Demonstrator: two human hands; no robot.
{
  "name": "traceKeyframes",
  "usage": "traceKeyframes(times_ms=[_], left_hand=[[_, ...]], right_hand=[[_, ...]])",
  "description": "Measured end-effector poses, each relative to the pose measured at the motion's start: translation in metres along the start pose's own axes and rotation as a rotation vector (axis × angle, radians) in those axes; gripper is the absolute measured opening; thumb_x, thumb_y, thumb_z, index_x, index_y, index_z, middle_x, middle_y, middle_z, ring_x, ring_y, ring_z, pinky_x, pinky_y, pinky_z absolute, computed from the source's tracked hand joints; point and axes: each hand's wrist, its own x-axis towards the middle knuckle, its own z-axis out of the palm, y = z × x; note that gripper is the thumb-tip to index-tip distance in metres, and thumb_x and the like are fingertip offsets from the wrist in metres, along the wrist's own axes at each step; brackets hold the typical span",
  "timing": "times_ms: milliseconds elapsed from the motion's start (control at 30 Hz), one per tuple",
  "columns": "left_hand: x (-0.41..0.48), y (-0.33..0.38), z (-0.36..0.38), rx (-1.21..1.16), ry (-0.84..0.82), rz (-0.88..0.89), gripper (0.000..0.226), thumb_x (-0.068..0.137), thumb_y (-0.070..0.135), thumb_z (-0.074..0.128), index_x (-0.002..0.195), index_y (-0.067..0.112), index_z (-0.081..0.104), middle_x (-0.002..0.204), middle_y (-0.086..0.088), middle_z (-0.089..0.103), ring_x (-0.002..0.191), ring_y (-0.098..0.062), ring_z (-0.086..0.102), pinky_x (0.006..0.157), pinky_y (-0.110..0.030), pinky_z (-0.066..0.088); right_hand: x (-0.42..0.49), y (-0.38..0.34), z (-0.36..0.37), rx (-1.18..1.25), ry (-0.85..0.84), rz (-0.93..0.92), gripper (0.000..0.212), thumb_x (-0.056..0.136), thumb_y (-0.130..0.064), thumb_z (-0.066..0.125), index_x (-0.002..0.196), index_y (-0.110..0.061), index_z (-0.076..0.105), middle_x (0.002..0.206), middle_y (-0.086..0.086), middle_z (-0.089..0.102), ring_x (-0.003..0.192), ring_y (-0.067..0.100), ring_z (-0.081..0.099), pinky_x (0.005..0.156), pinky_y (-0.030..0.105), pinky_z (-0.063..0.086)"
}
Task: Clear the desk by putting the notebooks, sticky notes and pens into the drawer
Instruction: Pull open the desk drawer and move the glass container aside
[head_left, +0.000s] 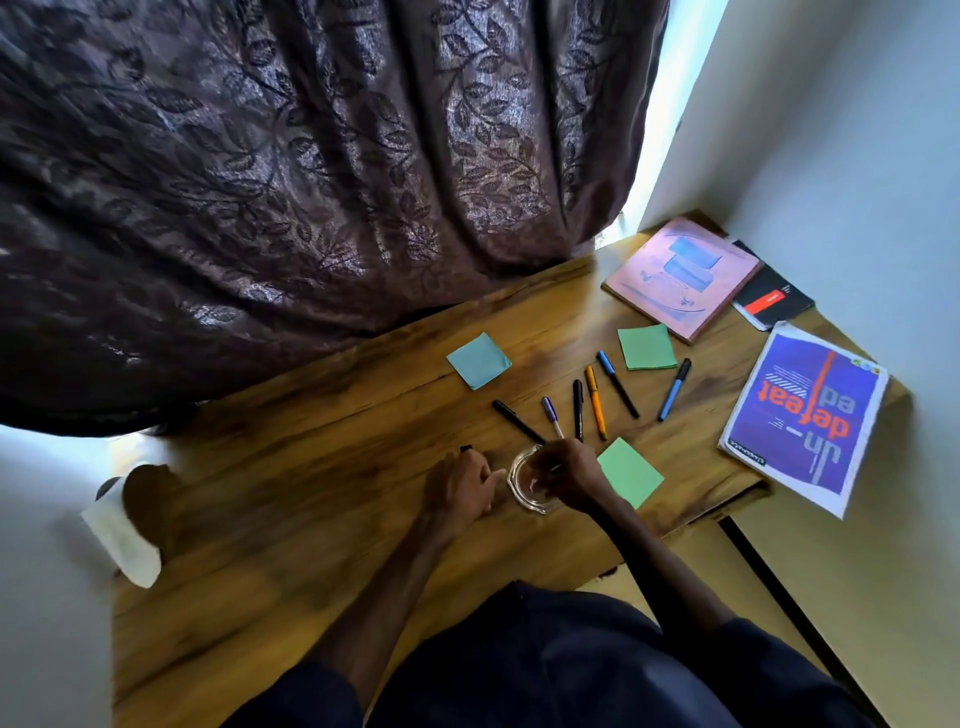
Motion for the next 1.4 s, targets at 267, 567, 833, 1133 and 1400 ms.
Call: traceKeyframes(times_ms=[267,567,833,1133,1400], left_hand=[[0.012,0.013,0.016,-0.009,-0.038,-0.018,0.043,0.092,0.013,0.067,0.131,0.029,0.059,0.138,0.003,0.057,0.125,-0.017,0.054,0.101,-0.033,0.05],[0.012,0.001,0.025,-0.07,0.003,-0.161,0.021,0.097,0.02,0.063,0.117,0.023,0.066,0.125,0.002,0.066,0.117,-0.015,0.059,0.096,-0.027,0.049],[0.005,0.004,0.026,-0.087,0.088,-0.235,0.017,0.099,0.02,0.059,0.114,0.025,0.065,0.12,0.006,0.067,0.114,-0.014,0.061,0.094,-0.031,0.051],[-0.013,0.083,0.039,-0.209,0.136,0.053,0.015,0.096,0.017,0.061,0.107,0.023,0.068,0.107,0.009,0.069,0.095,-0.006,0.061,0.079,-0.021,0.052],[-0.054,0.165,0.102,-0.435,-0.112,0.257,0.014,0.089,0.026,0.064,0.102,0.027,0.07,0.1,0.01,0.074,0.086,-0.008,0.071,0.076,-0.029,0.06]], right_hand=[[0.026,0.013,-0.017,-0.025,0.029,0.014,0.033,0.08,0.005,0.077,0.109,-0.009,0.072,0.105,0.004,0.072,0.093,0.016,0.071,0.072,0.027,0.06],[0.047,0.011,-0.006,-0.113,-0.038,-0.169,0.021,0.083,-0.001,0.075,0.101,-0.013,0.073,0.097,-0.002,0.072,0.084,0.01,0.071,0.059,0.019,0.057],[0.029,0.031,0.004,0.001,0.001,-0.269,0.013,0.088,-0.01,0.074,0.1,-0.013,0.072,0.093,-0.002,0.074,0.08,0.008,0.073,0.065,0.021,0.061],[-0.041,0.069,-0.032,0.093,0.219,-0.092,0.008,0.082,-0.01,0.073,0.088,-0.013,0.077,0.082,-0.006,0.075,0.068,0.006,0.069,0.06,0.009,0.048],[-0.154,0.139,-0.074,0.282,0.331,0.16,0.006,0.087,-0.01,0.072,0.088,-0.015,0.075,0.075,-0.005,0.075,0.061,0.005,0.07,0.054,0.016,0.05]])
